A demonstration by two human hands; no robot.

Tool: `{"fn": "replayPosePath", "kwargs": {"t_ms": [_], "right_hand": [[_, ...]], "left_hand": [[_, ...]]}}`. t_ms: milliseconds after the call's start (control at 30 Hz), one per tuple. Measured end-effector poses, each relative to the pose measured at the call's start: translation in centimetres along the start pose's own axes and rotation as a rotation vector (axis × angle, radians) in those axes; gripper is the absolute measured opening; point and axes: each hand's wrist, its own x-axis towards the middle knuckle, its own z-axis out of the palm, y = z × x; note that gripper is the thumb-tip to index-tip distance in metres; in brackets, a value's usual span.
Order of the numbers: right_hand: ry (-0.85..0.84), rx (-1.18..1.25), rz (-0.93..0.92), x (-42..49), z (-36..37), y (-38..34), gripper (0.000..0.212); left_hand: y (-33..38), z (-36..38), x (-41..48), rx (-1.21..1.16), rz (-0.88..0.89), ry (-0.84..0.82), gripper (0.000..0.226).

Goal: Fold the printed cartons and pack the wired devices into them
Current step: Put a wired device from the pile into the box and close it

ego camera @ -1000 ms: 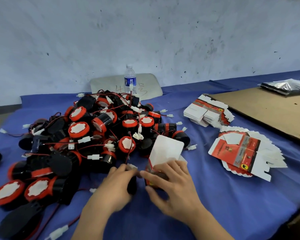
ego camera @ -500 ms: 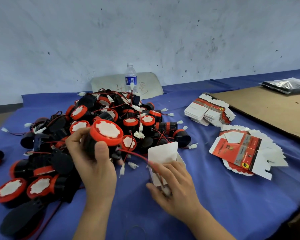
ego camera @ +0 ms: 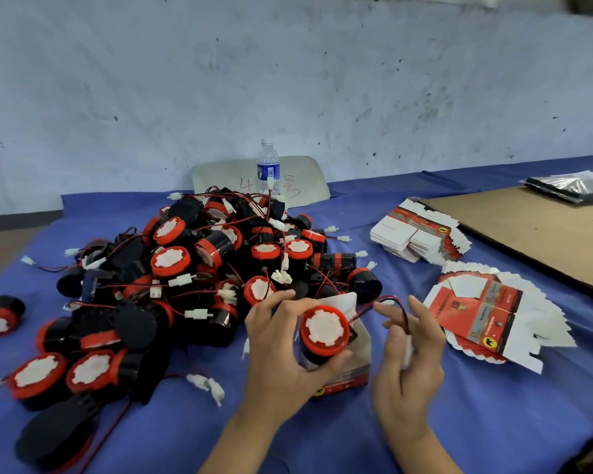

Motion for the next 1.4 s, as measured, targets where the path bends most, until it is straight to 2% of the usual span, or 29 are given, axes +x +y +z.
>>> {"fn": "replayPosePath", "kwargs": {"t_ms": [133,267,367,533,667,767,867,1033,1200,1400], "right_hand": [[0.016,-0.023,0.016,0.2,-0.1,-0.2,0.018],[-0.013,-0.056,-0.015,0.4,-0.5,-0.2,0.012],[-0.041,-0.05,-0.024,0.3,-0.7,-0.2,0.016],[-0.088,-0.056,-0.045,0.3,-0.8,-0.2,0.016],[-0.05,-0.084,0.001,0.3,-0.4,-0.4,0.014],[-0.058,-0.117,-0.008,0.2,-0.3,-0.4,0.011],[-0.138,-0.136,-0.005,0.1,-0.3,-0.4,0.005],[-0.205,-0.152,0.009,0.0,-0.2,-0.3,0.011],[-0.211,-0.046,0.17,0.4,0.0,-0.6,0.029],[-0.25,-0.212,0.154,0.9,0.4,-0.4,0.033]], "left_hand": [[-0.6,0.4,-0.3,0.085,0.1,-0.056,0.046],[-0.6,0.4,-0.5,-0.011,-0.04,-0.102,0.046],[-0.7,0.7,-1.0,-0.057,-0.171,-0.182,0.047],[-1.3,0.5,-0.9,-0.017,-0.154,-0.28,0.035],[-1.5,0.5,-0.7,-0.015,-0.125,-0.342,0.033],[-1.6,0.6,-0.8,0.056,-0.111,-0.351,0.024],[-1.7,0.8,-0.9,0.12,-0.084,-0.326,0.016],[-1.5,0.9,-0.8,0.195,-0.057,-0.337,0.017],[-1.1,0.8,-0.7,0.24,-0.067,-0.326,0.026],[-0.9,1.4,-1.0,0.243,-0.052,-0.258,0.01]]}}
